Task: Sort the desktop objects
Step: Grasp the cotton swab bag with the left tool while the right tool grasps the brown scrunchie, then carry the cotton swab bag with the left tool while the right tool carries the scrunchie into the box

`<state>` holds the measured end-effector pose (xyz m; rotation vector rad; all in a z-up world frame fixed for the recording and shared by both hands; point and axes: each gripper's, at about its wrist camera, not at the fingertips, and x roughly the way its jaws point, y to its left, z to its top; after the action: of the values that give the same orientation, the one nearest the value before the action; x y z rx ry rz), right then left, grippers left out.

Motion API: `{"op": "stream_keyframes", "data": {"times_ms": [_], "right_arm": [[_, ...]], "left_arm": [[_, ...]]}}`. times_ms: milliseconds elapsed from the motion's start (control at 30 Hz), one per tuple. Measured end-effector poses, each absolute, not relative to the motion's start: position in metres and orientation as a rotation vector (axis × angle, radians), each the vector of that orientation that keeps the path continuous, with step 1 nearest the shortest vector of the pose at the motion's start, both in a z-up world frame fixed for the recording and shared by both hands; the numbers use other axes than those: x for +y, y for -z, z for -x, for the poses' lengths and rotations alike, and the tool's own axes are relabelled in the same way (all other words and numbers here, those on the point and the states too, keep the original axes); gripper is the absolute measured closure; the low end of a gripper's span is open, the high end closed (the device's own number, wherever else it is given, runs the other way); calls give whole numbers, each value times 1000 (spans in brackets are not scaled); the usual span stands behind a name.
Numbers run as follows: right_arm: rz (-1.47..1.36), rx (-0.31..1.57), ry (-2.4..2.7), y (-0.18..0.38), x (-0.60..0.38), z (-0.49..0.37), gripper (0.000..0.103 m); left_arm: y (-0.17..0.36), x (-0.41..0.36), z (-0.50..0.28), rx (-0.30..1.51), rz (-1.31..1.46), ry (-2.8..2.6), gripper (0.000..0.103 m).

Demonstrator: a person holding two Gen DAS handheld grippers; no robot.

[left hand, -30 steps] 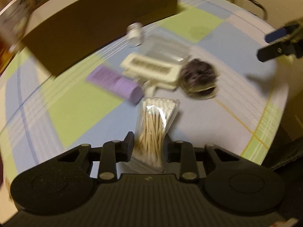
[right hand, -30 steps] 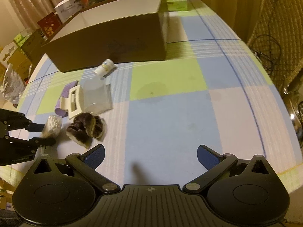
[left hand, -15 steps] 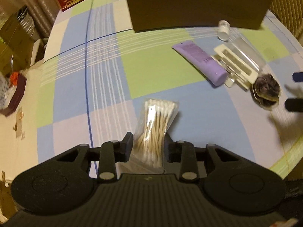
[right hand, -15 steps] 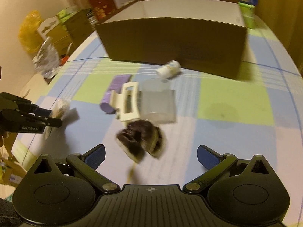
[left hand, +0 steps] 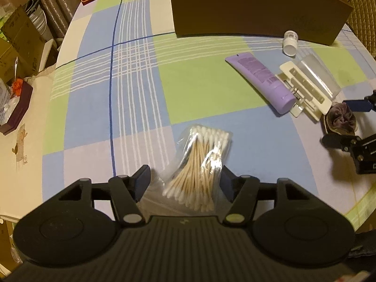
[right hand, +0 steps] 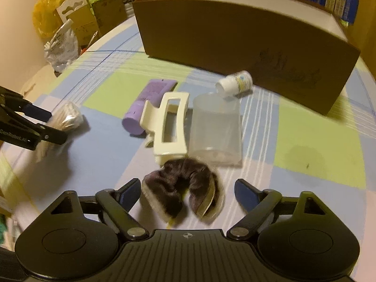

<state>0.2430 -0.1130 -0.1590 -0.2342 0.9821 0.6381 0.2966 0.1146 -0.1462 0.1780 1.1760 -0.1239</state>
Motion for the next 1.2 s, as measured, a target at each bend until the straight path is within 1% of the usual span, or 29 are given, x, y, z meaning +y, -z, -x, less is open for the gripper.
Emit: {"op": "stream_keyframes", "data": {"times_ms": [33,67,133,167,267,333,367,400,433,600,667,900,1200], "right_arm": [[252,973,-639,159,-112,-242,29],[271,962,-639,159,-111,-241,40],[312,945,-650,157,-109,-239,53],[316,945,-659,156,-109,-238,57],[315,951,-656,156,-110,-238,63],[311,958,-657,155,-111,-238,66],[308,963,-659,154,-112,-238,68],[304,967,-658,154,-112,-238,69],[302,969,-658,154,-113,-237,70],[281,989,-661,152,-118,-235,77],[261,1002,-658,151,-122,-235,79],[188,1012,-625,142,-141,-234,80],[117,979,-588,122,-161,-237,80]], "left_arm": [[148,114,-297,1180,-180,125,45],[149,114,-297,1183,-185,126,45],[149,114,-297,1184,-184,130,46],[149,114,-298,1185,-180,131,47],[149,114,-298,1183,-164,143,56],[149,114,-297,1179,-155,153,64],[149,113,-297,1178,-148,157,66],[148,113,-297,1178,-143,163,73],[148,112,-296,1175,-139,169,75],[147,108,-291,1163,-138,174,80],[145,108,-289,1158,-123,178,81],[137,101,-288,1135,-119,177,81],[107,83,-299,1050,-131,229,81]]}}
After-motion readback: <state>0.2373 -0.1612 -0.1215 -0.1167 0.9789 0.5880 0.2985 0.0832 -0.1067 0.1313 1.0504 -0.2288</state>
